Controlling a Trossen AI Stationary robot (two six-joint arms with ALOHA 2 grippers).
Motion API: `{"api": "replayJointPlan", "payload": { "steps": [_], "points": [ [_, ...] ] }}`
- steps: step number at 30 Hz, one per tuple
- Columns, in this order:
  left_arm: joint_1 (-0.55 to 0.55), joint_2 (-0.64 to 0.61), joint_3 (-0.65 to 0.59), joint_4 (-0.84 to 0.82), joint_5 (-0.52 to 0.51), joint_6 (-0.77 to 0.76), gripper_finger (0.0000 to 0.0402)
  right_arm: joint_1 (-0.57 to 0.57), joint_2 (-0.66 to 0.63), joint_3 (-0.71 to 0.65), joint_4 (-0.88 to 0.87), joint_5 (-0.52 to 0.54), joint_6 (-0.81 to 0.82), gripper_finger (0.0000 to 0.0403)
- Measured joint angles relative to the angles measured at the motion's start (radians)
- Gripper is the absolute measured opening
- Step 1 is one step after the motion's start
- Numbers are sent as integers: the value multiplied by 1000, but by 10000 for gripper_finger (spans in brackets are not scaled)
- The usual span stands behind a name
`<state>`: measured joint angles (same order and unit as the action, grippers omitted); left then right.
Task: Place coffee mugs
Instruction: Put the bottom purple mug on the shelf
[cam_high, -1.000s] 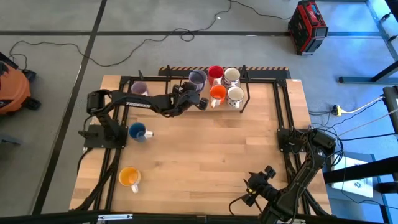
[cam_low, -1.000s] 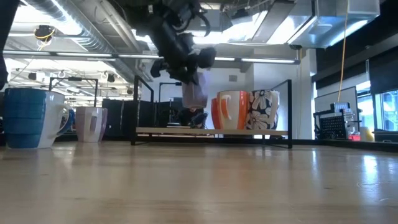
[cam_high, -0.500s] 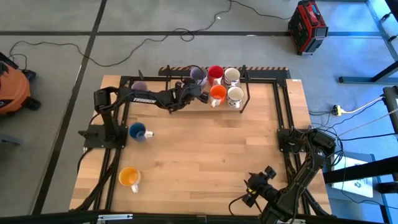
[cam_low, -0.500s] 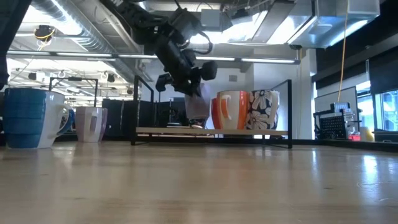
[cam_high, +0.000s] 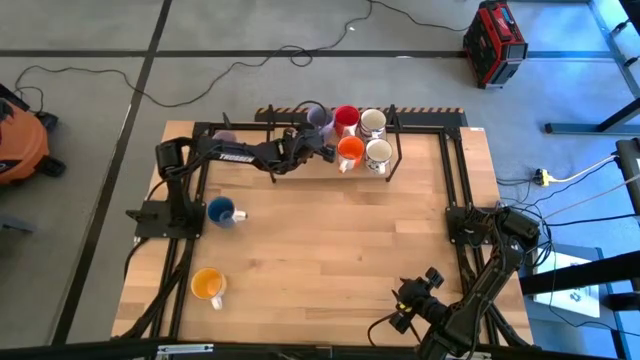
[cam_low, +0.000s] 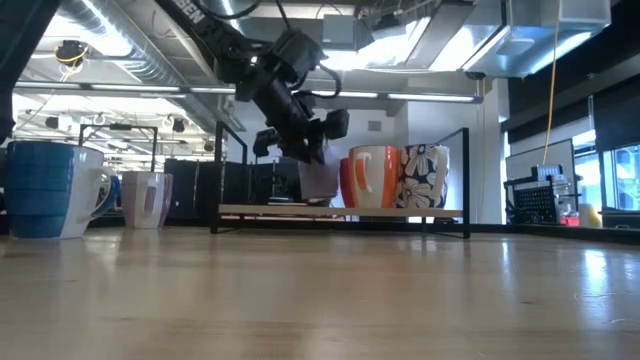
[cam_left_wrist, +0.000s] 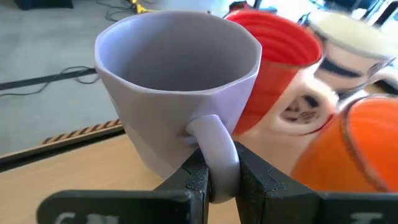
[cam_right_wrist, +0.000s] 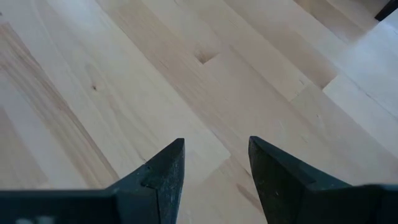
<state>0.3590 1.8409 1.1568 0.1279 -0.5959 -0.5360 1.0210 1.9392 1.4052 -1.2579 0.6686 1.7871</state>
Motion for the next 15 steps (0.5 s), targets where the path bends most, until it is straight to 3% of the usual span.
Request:
{"api": "replayJointPlan", "payload": {
  "steps": [15],
  "points": [
    [26, 54, 0, 51, 16, 28, 41, 0, -1, 0, 2, -16, 15, 167]
  ]
}}
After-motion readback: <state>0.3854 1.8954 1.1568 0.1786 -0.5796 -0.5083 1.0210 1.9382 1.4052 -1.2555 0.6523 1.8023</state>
